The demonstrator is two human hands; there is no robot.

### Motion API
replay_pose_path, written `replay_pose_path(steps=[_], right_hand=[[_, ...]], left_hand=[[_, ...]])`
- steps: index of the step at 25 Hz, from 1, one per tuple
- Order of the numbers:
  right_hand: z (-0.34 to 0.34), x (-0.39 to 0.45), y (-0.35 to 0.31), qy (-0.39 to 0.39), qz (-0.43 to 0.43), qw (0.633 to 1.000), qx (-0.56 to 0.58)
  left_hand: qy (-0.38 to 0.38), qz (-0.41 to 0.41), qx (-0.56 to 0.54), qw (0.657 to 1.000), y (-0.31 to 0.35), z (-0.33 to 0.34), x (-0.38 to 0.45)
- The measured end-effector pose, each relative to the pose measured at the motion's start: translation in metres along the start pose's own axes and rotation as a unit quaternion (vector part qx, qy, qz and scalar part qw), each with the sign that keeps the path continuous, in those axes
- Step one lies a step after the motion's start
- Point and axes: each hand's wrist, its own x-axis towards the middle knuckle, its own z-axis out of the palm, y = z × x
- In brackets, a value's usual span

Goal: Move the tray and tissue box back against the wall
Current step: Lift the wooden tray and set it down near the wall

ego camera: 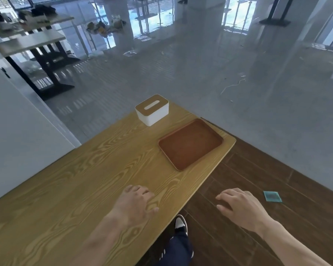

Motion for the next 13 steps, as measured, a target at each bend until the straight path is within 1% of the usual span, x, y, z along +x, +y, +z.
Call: replay_pose_path(steps=[6, 10, 13], right_hand=[[-0.014, 0.066, 0.02, -0.025, -0.001, 1.0, -0.015], [-0.025, 0.117, 0.032, -0.076, -0.002, 0.996, -0.047], [-0.027, 0.151, 0.041, -0.127, -0.006, 0.989, -0.075]], left_hand=[[-0.008, -0.019, -0.048, 0.999, -0.018, 0.002, 0.063], [-0.007, -0.049, -0.098, 0.994, -0.032, 0.014, 0.097], [-0.024, -0.076, -0.126, 0.989, -0.04, 0.017, 0.125]])
